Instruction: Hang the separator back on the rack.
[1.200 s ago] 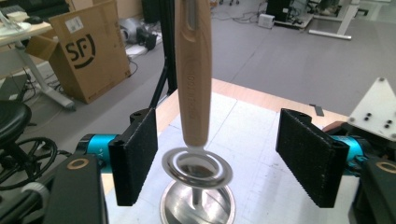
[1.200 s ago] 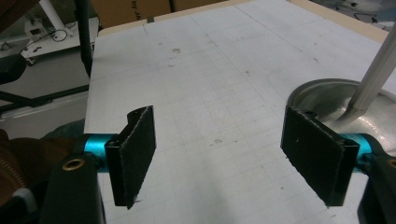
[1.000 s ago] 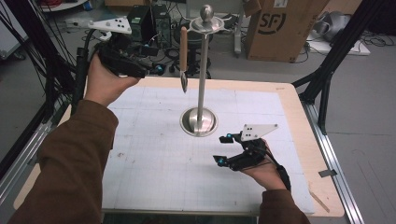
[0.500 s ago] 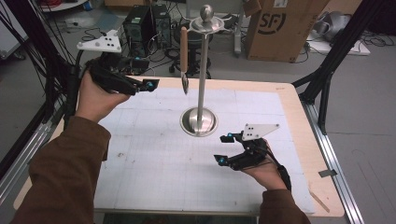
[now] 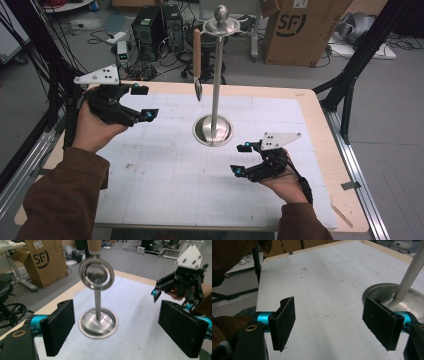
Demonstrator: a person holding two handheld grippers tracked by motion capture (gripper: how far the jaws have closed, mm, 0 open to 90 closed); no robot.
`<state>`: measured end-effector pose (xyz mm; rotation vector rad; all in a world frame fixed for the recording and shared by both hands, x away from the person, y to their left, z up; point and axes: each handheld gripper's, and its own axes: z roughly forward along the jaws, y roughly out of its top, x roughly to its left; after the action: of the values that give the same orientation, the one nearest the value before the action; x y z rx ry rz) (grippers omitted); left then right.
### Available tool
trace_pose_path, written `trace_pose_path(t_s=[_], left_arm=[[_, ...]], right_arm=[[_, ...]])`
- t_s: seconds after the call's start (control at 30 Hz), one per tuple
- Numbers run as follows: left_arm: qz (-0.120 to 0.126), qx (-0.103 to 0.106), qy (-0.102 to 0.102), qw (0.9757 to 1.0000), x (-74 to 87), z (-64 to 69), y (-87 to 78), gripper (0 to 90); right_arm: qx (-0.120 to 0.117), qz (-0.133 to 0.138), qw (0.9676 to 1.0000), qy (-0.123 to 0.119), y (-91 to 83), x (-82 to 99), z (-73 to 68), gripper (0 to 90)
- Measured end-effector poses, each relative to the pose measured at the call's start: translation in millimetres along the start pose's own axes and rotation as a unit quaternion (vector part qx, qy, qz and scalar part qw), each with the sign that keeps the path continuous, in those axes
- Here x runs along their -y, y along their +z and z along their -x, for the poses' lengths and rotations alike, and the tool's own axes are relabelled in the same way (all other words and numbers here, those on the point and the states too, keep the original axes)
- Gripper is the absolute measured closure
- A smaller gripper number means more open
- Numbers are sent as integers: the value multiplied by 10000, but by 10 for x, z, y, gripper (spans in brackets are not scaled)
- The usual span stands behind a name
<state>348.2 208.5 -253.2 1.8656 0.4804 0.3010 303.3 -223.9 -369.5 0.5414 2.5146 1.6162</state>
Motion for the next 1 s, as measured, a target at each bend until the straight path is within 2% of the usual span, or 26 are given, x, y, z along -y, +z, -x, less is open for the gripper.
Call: trace_pose_path(t_s=[0.07, 0.23, 0.37, 0.5, 0.67, 0.8, 1.0], left_arm=[[-31, -78, 35, 10000, 92, 23, -16, 142], [0, -54, -57, 10000, 335, 54, -39, 142], [46, -84, -225, 9997, 545, 63, -89, 142], [59, -132, -296, 9995, 694, 60, -138, 142], [86, -157, -327, 9993, 797, 65, -172, 142], [167, -135, -332, 9992, 830, 85, -194, 142], [165, -173, -269, 9994, 870, 107, -220, 139]], right_arm=[[3, 2, 10000, 1, -3, 3, 5, 255], [38, -13, 10000, 18, -14, 9, 7, 253], [49, -20, 10000, 42, -30, 24, 15, 251], [71, -9, 9999, 76, -48, 46, 28, 249], [97, -1, 9999, 77, -59, 48, 30, 246], [89, -37, 9999, 95, -44, 52, 29, 243], [94, -42, 9999, 102, -44, 54, 38, 241]])
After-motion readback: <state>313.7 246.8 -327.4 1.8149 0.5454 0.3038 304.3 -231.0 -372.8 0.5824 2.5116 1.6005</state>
